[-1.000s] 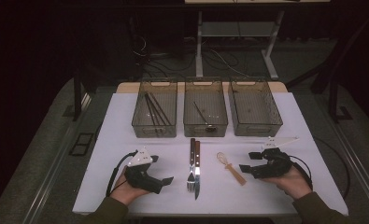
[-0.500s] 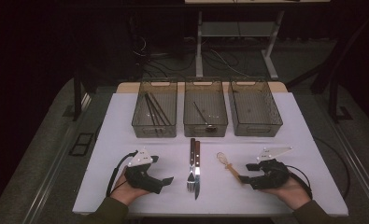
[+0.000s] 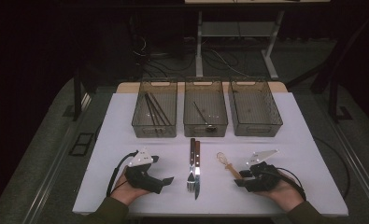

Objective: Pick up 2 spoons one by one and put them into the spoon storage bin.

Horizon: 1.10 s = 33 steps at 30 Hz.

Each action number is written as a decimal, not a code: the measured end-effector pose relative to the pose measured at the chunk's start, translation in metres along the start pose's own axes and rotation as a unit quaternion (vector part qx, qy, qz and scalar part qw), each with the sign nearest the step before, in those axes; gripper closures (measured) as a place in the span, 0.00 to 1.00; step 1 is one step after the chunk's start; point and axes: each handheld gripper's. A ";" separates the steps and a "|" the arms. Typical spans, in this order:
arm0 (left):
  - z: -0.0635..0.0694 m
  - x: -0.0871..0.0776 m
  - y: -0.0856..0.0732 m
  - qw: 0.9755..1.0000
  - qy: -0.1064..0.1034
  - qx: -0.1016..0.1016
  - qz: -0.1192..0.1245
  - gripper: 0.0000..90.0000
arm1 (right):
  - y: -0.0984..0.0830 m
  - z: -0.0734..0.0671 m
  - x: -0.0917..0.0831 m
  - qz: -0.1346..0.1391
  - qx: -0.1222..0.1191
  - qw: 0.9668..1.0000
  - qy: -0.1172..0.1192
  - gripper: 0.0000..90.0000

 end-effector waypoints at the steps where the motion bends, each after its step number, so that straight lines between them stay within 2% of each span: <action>1: 0.000 0.000 0.000 1.000 0.000 0.000 0.000 0.02 | 0.000 -0.001 0.000 0.000 -0.004 1.000 -0.004 0.68; 5: 0.000 0.000 0.000 1.000 -0.001 0.001 -0.001 0.02 | 0.001 -0.003 0.001 -0.004 -0.022 1.000 -0.022 0.72; 8: 0.000 0.001 0.000 1.000 -0.002 0.001 -0.001 0.02 | 0.001 -0.004 0.001 -0.007 -0.026 0.999 -0.027 0.74; 17: 0.001 0.002 0.000 1.000 -0.004 0.002 -0.002 0.02 | 0.002 -0.002 0.001 -0.012 -0.020 0.999 -0.028 0.81; 26: 0.002 0.001 0.000 1.000 -0.008 0.002 -0.002 0.02 | 0.004 0.000 0.000 -0.014 -0.012 0.999 -0.029 0.82; 33: 0.002 0.002 0.000 1.000 -0.011 0.003 -0.004 0.02 | 0.004 0.006 -0.008 -0.002 0.000 1.000 -0.031 0.81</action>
Point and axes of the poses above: each handheld gripper's, and its own axes: x roughly forward along the jaws, y roughly out of its top, z roughly to its right, and after that the axes turned 4 degrees about -x, right-handed
